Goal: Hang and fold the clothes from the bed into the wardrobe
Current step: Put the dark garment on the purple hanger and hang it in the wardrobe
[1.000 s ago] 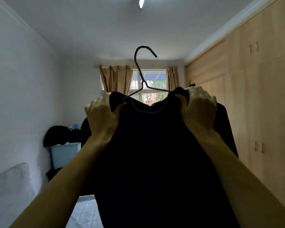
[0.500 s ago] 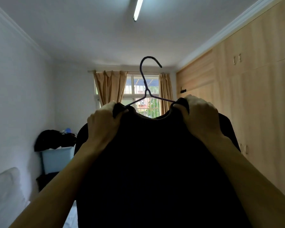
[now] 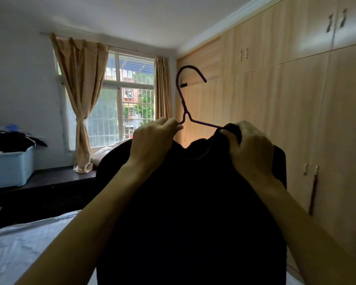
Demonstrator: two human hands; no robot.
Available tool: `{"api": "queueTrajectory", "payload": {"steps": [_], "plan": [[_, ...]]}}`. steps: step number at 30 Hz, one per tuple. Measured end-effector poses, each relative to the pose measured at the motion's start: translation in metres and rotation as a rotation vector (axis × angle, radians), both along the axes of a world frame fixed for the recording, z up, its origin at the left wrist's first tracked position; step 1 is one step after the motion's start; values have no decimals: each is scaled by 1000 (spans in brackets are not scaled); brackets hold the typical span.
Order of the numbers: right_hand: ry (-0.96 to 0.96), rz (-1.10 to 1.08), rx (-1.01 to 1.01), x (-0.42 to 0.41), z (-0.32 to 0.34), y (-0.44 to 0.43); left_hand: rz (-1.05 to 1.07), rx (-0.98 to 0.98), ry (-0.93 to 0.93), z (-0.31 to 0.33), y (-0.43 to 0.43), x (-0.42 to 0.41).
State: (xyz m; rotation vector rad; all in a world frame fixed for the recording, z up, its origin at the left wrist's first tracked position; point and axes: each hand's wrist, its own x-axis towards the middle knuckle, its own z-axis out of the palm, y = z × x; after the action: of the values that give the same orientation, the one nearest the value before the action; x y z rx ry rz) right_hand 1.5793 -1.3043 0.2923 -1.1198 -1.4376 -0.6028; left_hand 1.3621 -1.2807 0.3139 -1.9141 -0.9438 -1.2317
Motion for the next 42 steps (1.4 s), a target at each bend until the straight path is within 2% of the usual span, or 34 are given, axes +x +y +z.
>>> {"api": "queueTrajectory", "payload": {"steps": [6,10,22,26,32,42], "plan": [[-9,-5,-11,84,-1,-71,-128,53,-42,0,-49,90],[3,-13,-43,147,-16,-123,-138,71,-59,-12,-84,154],[41,-120,-112,321,-72,-262,-233,-92,-14,-65,-170,367],[59,-227,-142,374,-87,-294,-294,-111,-32,-77,-189,426],[97,-389,-74,444,-91,-329,-446,-172,-60,-82,-202,511],[-81,-545,-114,548,-101,-301,-628,-259,-122,-109,-158,648]]}}
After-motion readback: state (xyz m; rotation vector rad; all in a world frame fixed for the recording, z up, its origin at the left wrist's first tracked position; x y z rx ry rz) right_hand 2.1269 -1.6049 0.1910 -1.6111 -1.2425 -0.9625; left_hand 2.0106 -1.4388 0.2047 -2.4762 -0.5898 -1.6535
